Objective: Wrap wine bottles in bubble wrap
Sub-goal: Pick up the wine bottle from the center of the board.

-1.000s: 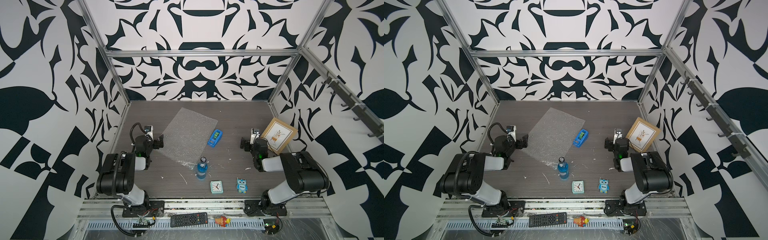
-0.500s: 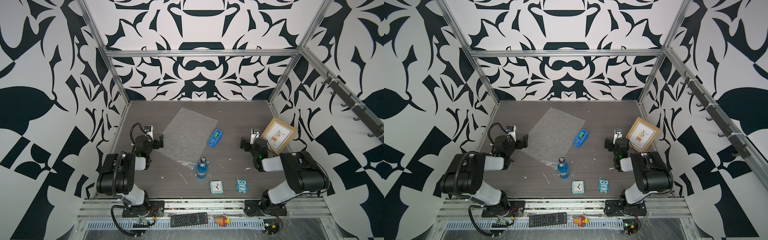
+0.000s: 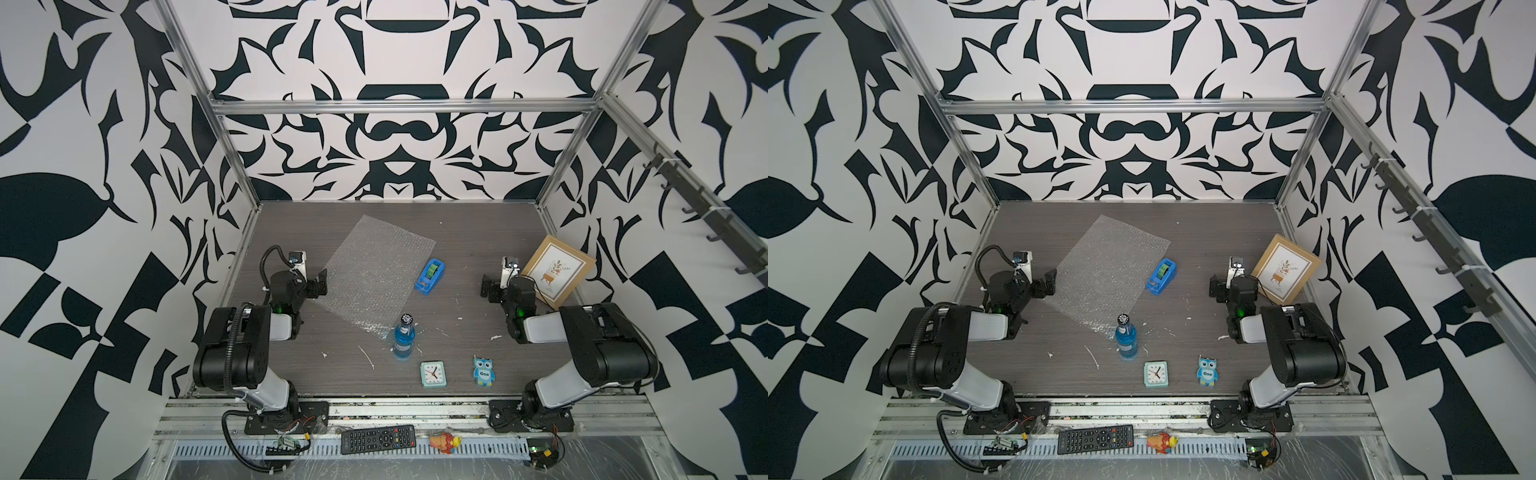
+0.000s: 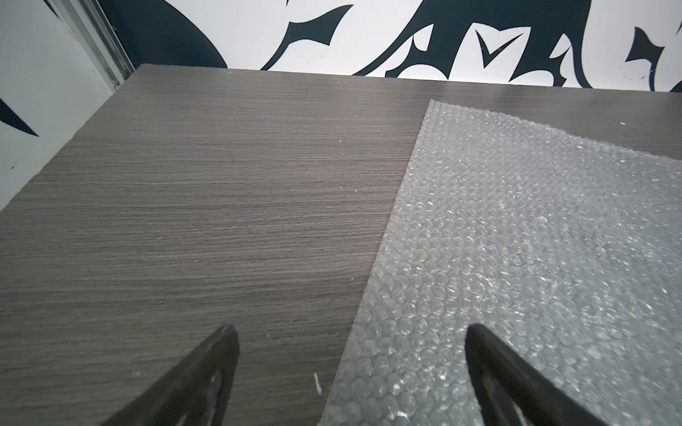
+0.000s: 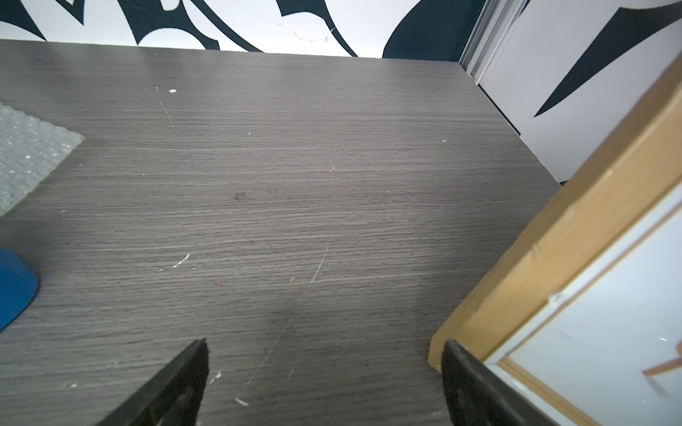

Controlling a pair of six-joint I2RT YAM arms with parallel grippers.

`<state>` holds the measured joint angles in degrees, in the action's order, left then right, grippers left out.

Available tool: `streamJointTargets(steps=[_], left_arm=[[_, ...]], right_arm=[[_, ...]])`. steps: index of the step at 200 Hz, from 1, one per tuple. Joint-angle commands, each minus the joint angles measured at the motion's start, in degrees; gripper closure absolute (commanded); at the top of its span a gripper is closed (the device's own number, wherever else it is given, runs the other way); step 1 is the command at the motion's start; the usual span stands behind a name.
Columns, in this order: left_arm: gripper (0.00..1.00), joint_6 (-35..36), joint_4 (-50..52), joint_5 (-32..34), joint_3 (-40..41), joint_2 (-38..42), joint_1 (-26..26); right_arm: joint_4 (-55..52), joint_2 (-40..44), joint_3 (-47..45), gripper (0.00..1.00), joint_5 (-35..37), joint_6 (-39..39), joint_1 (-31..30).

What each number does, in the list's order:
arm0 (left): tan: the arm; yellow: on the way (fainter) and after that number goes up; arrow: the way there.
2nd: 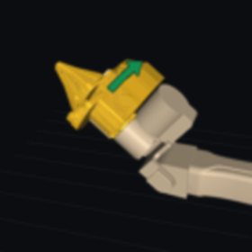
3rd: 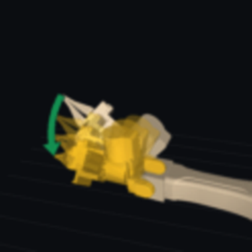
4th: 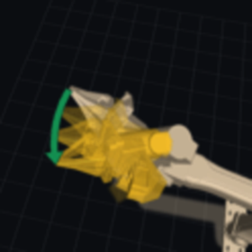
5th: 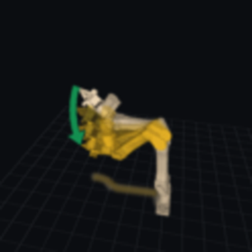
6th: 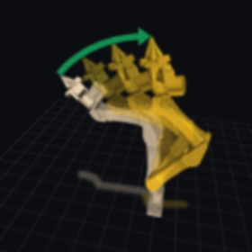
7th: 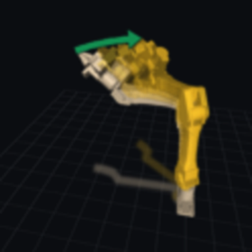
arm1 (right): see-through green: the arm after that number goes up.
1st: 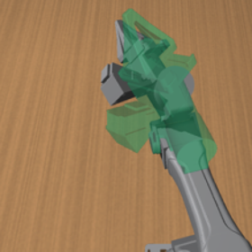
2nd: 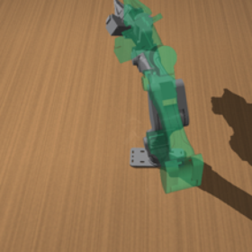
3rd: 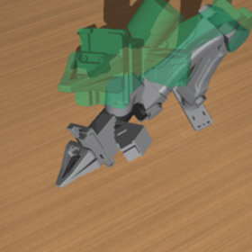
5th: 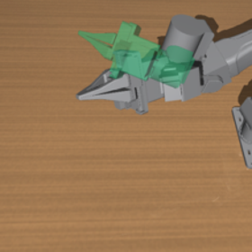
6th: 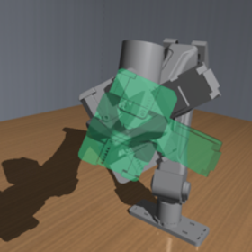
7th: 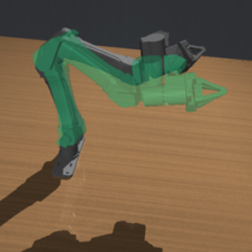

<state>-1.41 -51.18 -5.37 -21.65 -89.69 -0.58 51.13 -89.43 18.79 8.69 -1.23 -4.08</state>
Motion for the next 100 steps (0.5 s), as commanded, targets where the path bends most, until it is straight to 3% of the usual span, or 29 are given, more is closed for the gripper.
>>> streamJointTargets(steps=[1, 25, 58, 100], left_arm=[[0.01, 0.4, -1.9, -0.8, 0.7, 0.6, 0.1], [0.01, 1.1, 0.4, -1.2, 1.8, 6.3, 0.4], [0.01, 3.1, 15.4, 0.8, -1.8, 17.3, 4.0], [0.01, -4.1, 34.5, -9.0, -9.5, 29.2, 6.9]], right_arm=[[0.1, 4.5, 0.6, 0.01, -0.8, 0.6, 0.1], [-9.0, 10.9, 2.8, 0.02, -2.2, 1.1, 0.1], [-27.0, 19.2, 8.5, 0.08, -5.3, -1.5, 0.1], [-39.4, 27.9, 11.6, 0.18, -17.4, -5.3, -0.3]])
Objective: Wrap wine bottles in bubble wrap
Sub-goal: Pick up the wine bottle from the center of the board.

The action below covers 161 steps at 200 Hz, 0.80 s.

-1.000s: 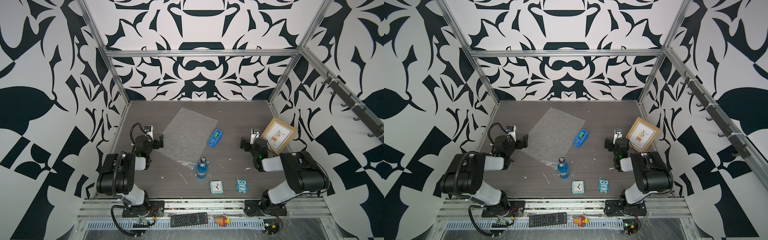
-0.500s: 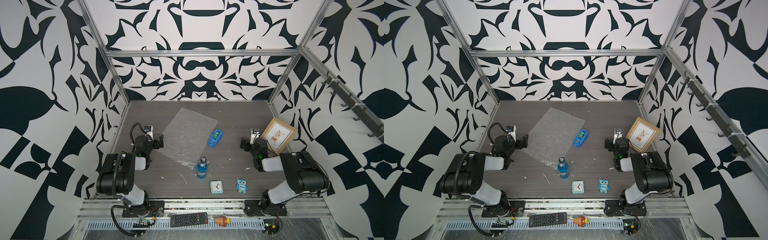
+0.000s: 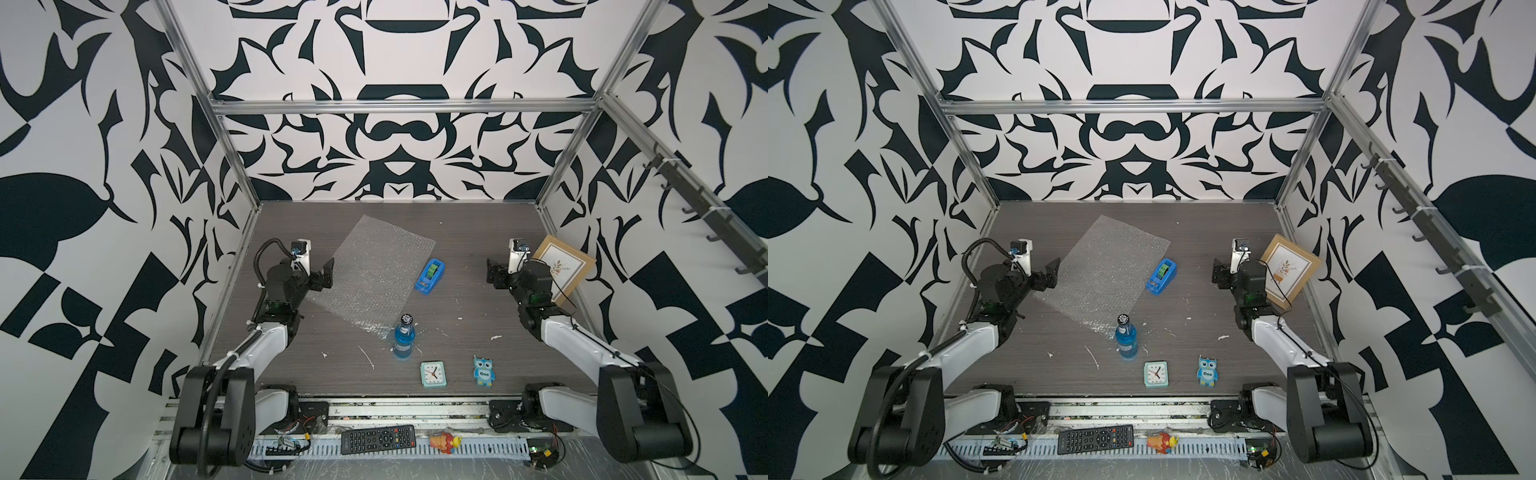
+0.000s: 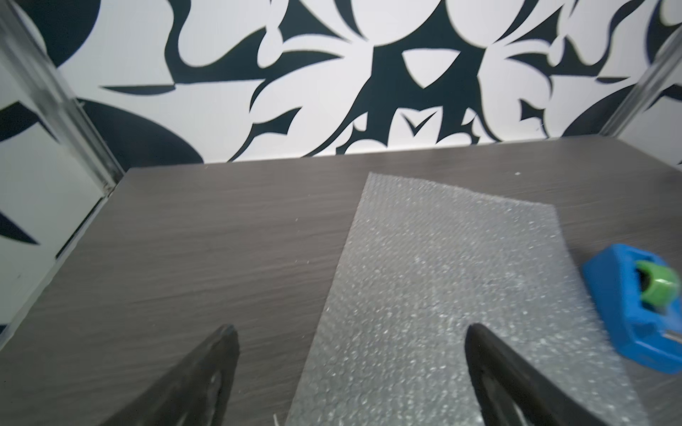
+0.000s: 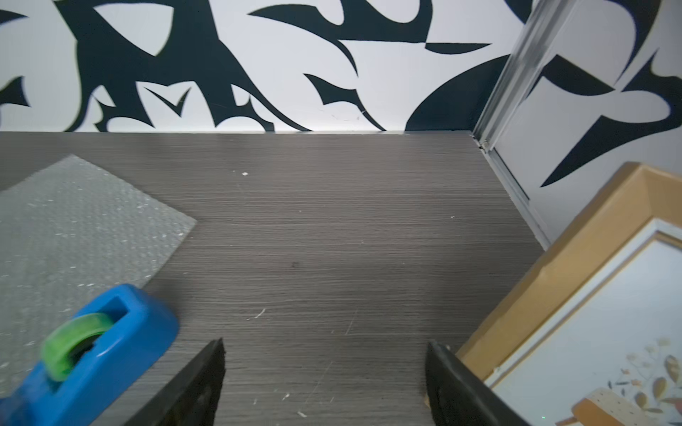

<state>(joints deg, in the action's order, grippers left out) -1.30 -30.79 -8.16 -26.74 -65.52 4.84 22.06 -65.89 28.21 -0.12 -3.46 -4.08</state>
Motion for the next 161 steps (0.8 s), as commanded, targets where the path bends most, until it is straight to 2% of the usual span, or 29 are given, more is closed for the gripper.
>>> streamJointTargets(steps=[1, 40, 70, 97, 128, 161], left_arm=[[0.01, -4.4, 14.6, -6.5, -4.6, 5.2, 1.5], [0.01, -5.3, 29.8, -10.8, -9.5, 13.9, 10.7], [0.00, -3.4, 39.1, -10.5, -10.4, 20.0, 18.6], [0.01, -6.2, 45.6, -6.9, -9.8, 23.7, 24.1], [0.01, -12.0, 47.0, -3.4, -6.3, 25.3, 25.5], [0.01, -19.1, 45.6, -1.9, -5.5, 20.8, 25.5]], right_arm=[[-10.6, 4.5, 2.2, 0.18, -8.9, -3.1, -0.4], [-21.8, 12.3, 2.8, 0.21, -16.6, -1.3, -5.9], [-28.2, 18.5, 1.9, 0.21, -14.6, 1.1, -15.6], [-31.4, 21.9, 0.8, 0.22, -12.3, -0.7, -23.7], [-32.6, 23.0, 0.3, 0.23, -10.5, -0.9, -33.0], [-29.5, 23.3, -0.8, 0.23, -10.2, 0.7, -38.8]])
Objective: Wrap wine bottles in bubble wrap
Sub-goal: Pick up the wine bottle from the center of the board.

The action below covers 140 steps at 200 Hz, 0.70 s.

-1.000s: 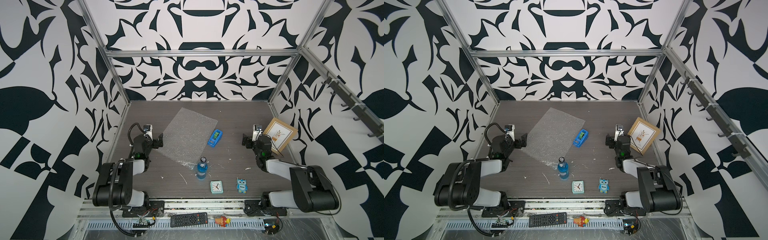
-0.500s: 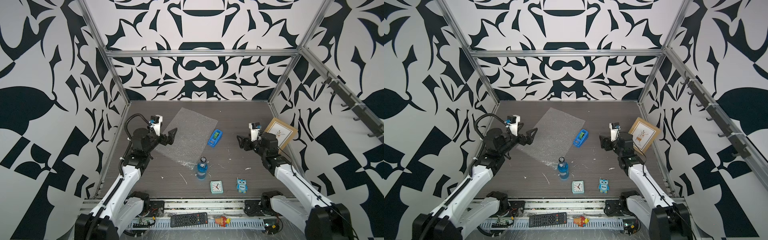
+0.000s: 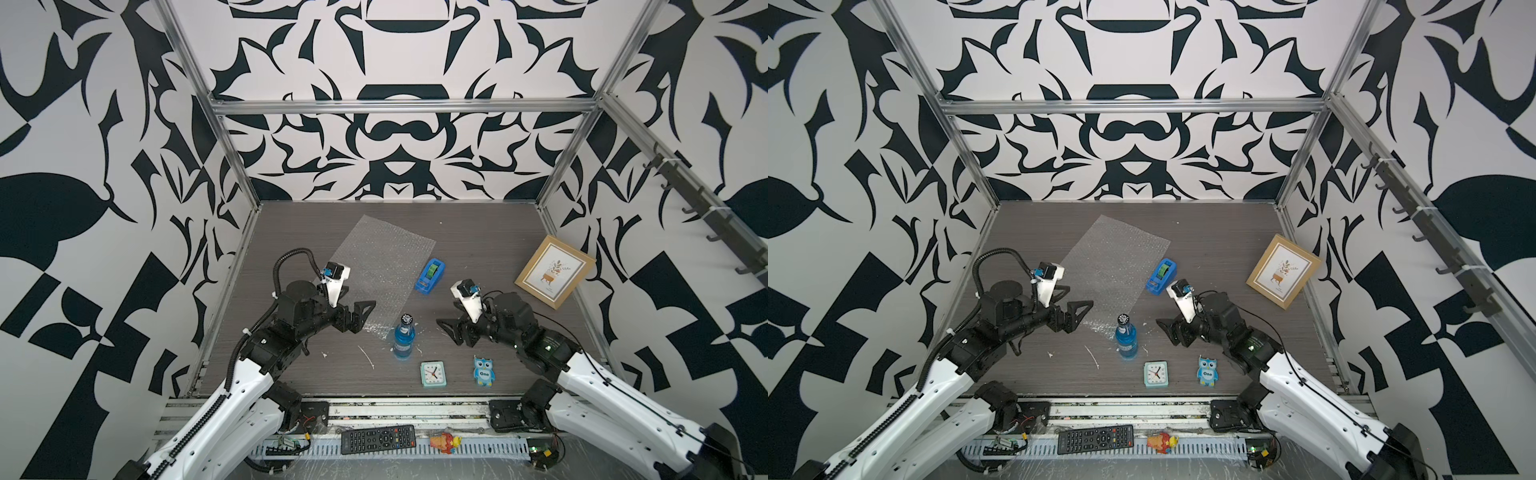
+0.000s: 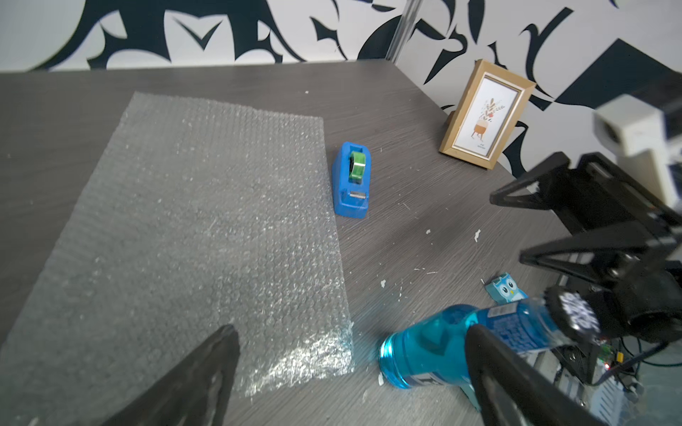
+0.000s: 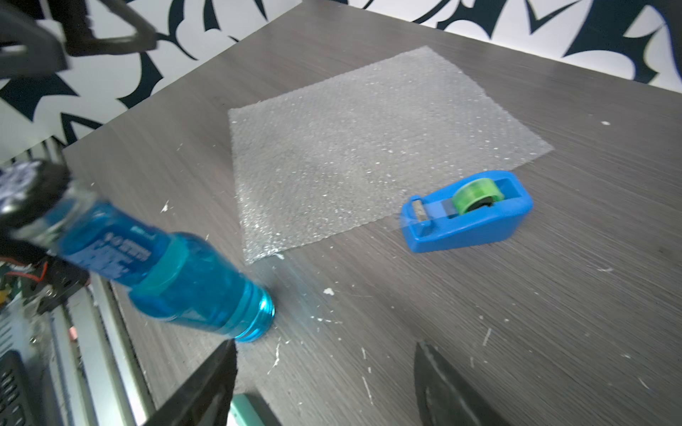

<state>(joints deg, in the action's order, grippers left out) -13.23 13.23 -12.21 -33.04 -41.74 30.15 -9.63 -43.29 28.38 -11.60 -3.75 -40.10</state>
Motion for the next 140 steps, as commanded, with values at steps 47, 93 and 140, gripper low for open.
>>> streamJointTargets(steps=[47, 93, 140], left_arm=[[0.03, -15.4, -3.1, -2.4, 0.4, -14.1, 0.2], [0.10, -19.8, -10.1, -6.1, 1.0, -22.0, 0.2], [0.14, -21.8, -15.2, -8.3, 1.4, -26.8, 0.3]], right_arm=[[9.6, -3.6, -3.5, 0.23, 5.5, -4.2, -11.9], [20.4, -4.7, -9.8, 0.22, 9.5, -5.5, -17.3], [36.6, -12.3, -13.8, 0.20, 14.0, -2.6, -21.8]])
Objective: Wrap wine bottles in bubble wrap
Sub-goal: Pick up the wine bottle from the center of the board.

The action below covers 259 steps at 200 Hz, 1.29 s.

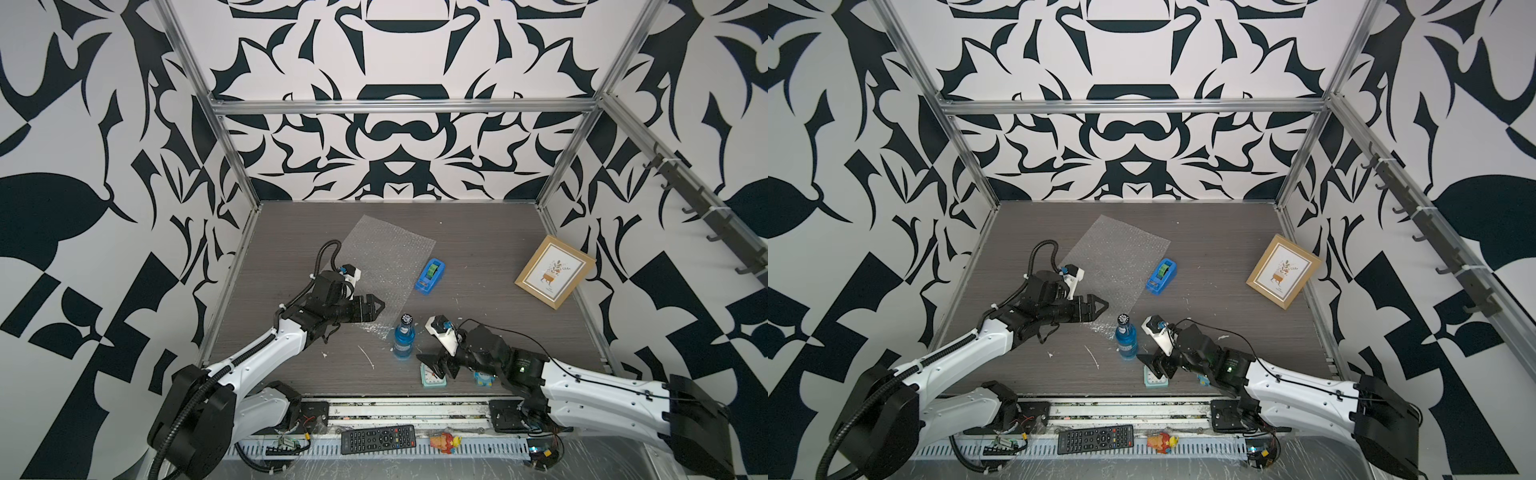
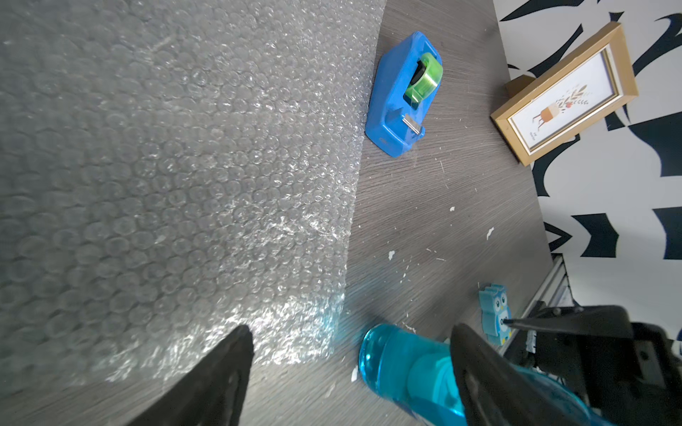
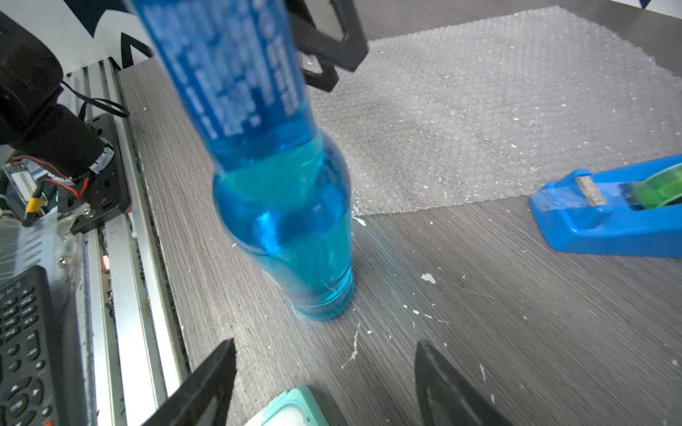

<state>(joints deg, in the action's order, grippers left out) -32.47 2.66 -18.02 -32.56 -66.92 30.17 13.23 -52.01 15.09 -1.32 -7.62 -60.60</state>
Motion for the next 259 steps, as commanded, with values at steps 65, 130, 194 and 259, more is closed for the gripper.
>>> streamJointTargets(steps=[65, 130, 194, 259], left_arm=[[0.14, -5.4, -11.0, -3.8, 0.7, -9.8, 2.6], [0.18, -8.0, -14.1, -4.7, 0.5, -12.3, 3.5], [0.19, -7.7, -11.5, -2.8, 0.0, -9.8, 3.9], [0.16, -2.9, 6.4, 1.7, -5.9, -2.0, -6.7]], right_arm=[[35.7, -21.7, 0.2, 0.14, 3.5, 2.4, -2.1], [60.5, -38.3, -0.8, 0.15, 8.2, 4.7, -3.3], [68.5, -43.0, -1.2, 0.63, 10.4, 4.7, -3.6], [7.8, -21.0, 20.5, 0.76, 13.4, 4.9, -0.6]])
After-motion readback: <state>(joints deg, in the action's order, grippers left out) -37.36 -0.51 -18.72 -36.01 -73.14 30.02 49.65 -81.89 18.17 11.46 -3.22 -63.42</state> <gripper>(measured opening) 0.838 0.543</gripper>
